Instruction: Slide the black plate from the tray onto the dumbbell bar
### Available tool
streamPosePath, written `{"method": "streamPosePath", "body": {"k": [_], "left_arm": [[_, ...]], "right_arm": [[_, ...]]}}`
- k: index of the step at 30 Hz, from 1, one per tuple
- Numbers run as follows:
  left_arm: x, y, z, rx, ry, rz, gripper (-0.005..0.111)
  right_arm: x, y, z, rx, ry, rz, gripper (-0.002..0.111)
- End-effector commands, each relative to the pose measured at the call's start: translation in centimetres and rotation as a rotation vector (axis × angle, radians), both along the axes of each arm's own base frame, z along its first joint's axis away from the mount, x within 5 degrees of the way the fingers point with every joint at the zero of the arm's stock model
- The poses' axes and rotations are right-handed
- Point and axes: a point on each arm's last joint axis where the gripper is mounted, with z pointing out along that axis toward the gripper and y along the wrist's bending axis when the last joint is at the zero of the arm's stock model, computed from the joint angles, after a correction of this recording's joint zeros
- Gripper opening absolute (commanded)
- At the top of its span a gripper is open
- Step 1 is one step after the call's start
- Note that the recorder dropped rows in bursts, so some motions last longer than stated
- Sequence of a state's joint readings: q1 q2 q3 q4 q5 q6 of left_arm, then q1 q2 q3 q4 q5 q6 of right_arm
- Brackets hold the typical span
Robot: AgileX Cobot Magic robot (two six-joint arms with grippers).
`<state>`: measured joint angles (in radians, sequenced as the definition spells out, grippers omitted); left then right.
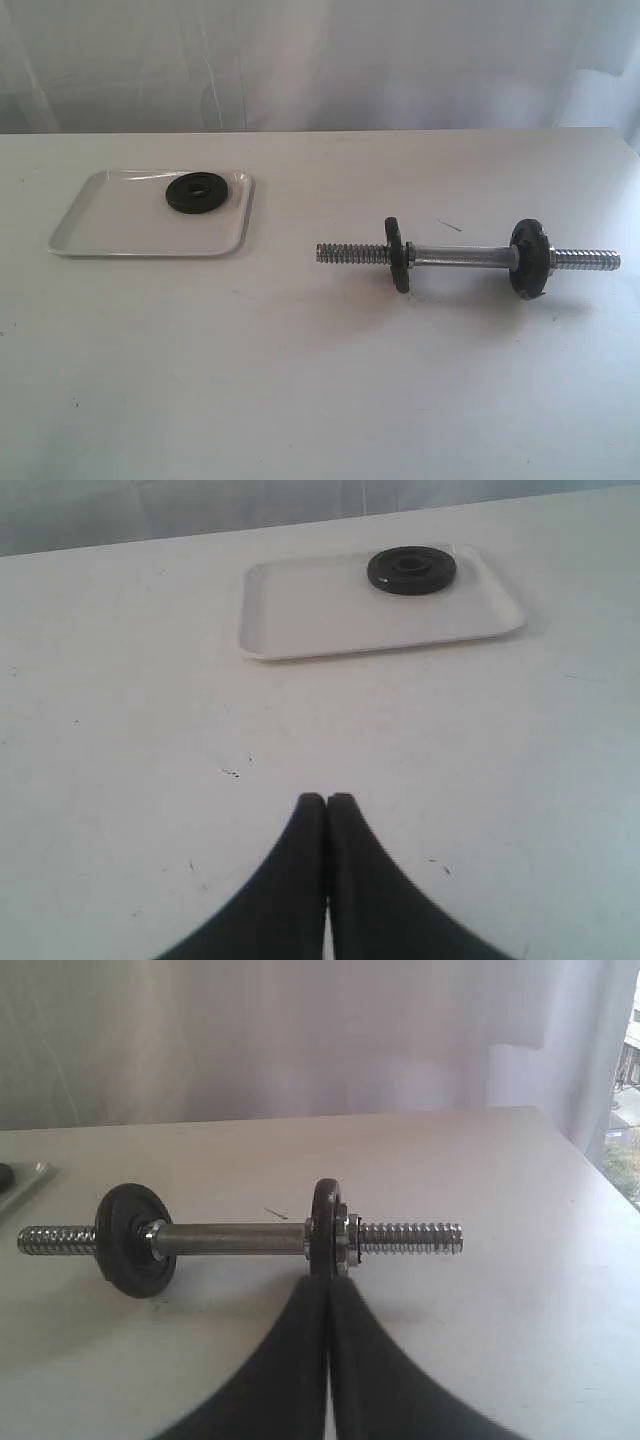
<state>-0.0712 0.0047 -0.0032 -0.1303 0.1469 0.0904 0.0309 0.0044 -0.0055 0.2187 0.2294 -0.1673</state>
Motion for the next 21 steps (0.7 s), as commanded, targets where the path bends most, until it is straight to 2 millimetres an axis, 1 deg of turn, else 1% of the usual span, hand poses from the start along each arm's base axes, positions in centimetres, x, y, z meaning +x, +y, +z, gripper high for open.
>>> {"method": "streamPosePath", "body": {"k": [1,13,17,21], "left_arm": [[0.0,0.0,-0.1,0.000,0.001,-0.003,0.000],[0.0,0.0,-0.1,0.000,0.001,-0.003,0.000],[0.0,0.0,-0.1,0.000,0.001,-0.003,0.000],[0.0,0.0,-0.1,0.000,0.001,-0.003,0.000]], "right_arm": [[0.0,0.0,-0.1,0.006,-0.005,-0.006,0.000],[0.0,-0.1,0.0,0.003,-0.020,-0.010,0.000],[0.1,-0.3,0.9,0.008,-0.114,-0.029,0.000],[0.0,-0.6,2.5,0.016,-0.289,-0.066,0.000]]}}
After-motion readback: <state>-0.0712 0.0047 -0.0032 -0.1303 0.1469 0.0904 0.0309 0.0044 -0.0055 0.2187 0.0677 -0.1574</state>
